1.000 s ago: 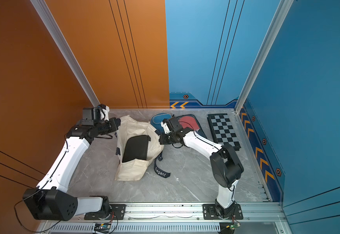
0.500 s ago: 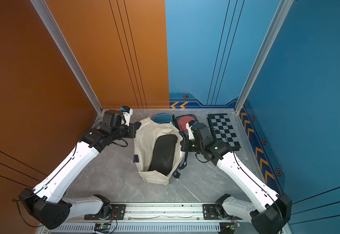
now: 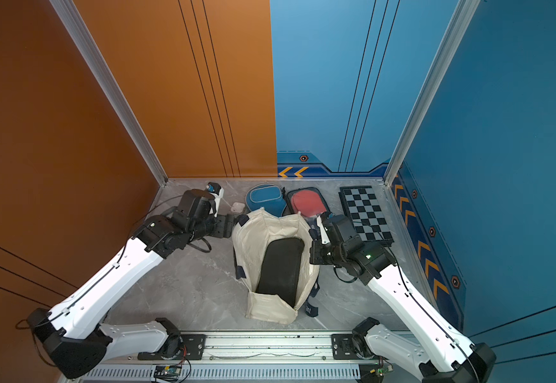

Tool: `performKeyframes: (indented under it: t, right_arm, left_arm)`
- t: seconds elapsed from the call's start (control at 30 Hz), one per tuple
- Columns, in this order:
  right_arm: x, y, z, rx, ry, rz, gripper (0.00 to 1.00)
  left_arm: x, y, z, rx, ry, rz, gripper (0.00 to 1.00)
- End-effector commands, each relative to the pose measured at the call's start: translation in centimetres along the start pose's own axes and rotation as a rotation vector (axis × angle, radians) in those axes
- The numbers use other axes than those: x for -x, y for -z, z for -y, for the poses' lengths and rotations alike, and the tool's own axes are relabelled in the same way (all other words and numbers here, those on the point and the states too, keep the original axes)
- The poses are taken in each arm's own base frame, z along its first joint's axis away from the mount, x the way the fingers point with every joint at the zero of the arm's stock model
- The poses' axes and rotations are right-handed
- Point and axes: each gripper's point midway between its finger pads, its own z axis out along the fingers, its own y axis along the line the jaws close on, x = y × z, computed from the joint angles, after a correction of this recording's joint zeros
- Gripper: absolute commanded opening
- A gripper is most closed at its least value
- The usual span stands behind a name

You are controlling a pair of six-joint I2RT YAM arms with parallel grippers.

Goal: Remove the ping pong set from the canvas bag
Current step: Place the canvas bag at the center of the board.

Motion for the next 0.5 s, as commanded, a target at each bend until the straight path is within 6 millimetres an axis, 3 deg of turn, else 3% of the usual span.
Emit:
performKeyframes:
  t: [0.0, 0.17, 0.27, 0.37, 0.47]
  right_arm:
    - [1.0, 0.4, -0.4, 0.001, 0.028, 0.055, 0.00]
    - [2.2, 0.6, -1.6, 0.029, 0.031, 0.081, 0.00]
    - [2.8, 0.6, -1.9, 0.027, 0.034, 0.090, 0.00]
    - [2.9, 0.6, -1.8, 0.013, 0.034, 0.098, 0.00]
    - [2.9, 0.7, -1.8, -0.003, 0.038, 0.112, 0.00]
  left_arm:
    - [2.4, 1.7, 1.4, -0.016, 0.002, 0.043, 0.90]
    - [4.5, 3.8, 7.0, -0.133, -0.062, 0.067, 0.91]
    - [4.5, 4.4, 9.8, -0.207, -0.075, 0.036, 0.90]
    - [2.6, 3.3, 12.8, -0.266, -0.085, -0.037, 0.89]
    - [-0.4, 1.1, 13.9, -0.245, -0.105, -0.140, 0.88]
